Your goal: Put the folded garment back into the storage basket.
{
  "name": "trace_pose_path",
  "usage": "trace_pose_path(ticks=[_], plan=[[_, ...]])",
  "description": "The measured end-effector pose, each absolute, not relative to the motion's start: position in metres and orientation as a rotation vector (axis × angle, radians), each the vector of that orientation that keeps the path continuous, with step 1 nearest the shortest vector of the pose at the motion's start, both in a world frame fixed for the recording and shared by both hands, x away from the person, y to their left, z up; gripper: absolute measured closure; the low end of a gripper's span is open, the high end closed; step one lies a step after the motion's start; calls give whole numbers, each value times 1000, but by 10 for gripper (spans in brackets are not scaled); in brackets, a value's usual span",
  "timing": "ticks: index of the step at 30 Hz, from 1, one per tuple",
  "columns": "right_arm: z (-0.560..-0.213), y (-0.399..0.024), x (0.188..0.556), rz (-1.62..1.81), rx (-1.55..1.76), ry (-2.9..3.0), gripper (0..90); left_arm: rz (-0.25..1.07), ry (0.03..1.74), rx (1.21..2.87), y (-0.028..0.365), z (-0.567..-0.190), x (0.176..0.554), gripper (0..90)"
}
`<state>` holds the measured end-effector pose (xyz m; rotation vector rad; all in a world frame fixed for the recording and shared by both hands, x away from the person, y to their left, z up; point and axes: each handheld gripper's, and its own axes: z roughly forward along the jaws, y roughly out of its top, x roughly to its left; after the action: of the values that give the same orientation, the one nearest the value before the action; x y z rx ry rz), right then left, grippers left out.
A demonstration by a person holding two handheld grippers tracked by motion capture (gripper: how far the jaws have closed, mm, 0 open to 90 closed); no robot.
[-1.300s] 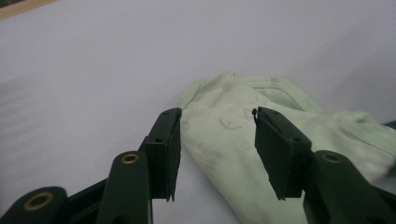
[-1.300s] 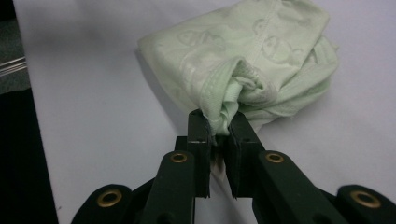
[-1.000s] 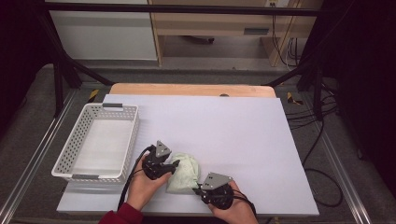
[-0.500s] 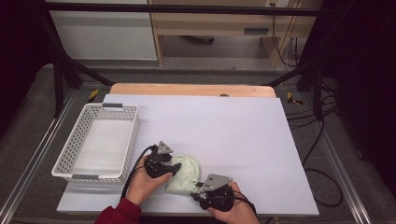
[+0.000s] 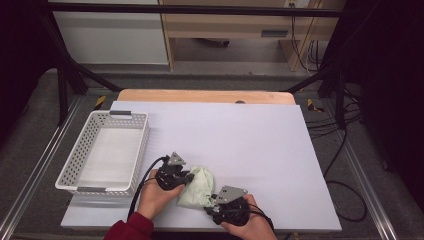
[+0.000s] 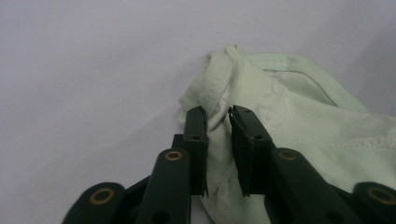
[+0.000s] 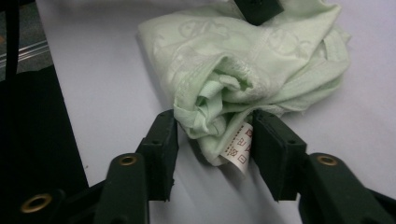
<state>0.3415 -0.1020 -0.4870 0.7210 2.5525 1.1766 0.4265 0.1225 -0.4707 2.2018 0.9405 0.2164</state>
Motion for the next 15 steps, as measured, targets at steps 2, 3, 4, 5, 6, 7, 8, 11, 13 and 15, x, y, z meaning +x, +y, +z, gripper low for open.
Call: trace_pose_path(ticks=[2, 3, 4, 5, 6, 7, 8, 11, 13, 15], plan=[[-487, -102, 341, 1185, 709, 2551, 586, 224, 937, 2195, 122, -471, 425, 802], [-487, -102, 342, 1185, 707, 2550, 617, 226, 941, 2191, 122, -471, 425, 806], [-487, -103, 342, 1186, 708, 2548, 650, 226, 943, 2185, 122, -472, 424, 809], [-487, -104, 342, 1182, 705, 2547, 692, 230, 942, 2185, 122, -472, 424, 812], [-487, -104, 343, 1185, 707, 2543, 728, 232, 943, 2183, 122, -472, 424, 814], [-487, -104, 343, 1191, 708, 2541, 751, 238, 944, 2182, 122, -472, 424, 815], [-487, -104, 344, 1193, 712, 2542, 774, 241, 945, 2181, 122, -471, 423, 816], [-487, -105, 344, 1196, 706, 2544, 808, 271, 934, 2176, 121, -468, 422, 818], [-485, -105, 344, 1199, 707, 2543, 821, 276, 924, 2168, 122, -464, 421, 818], [-482, -107, 344, 1221, 708, 2539, 832, 284, 914, 2164, 122, -460, 419, 819]])
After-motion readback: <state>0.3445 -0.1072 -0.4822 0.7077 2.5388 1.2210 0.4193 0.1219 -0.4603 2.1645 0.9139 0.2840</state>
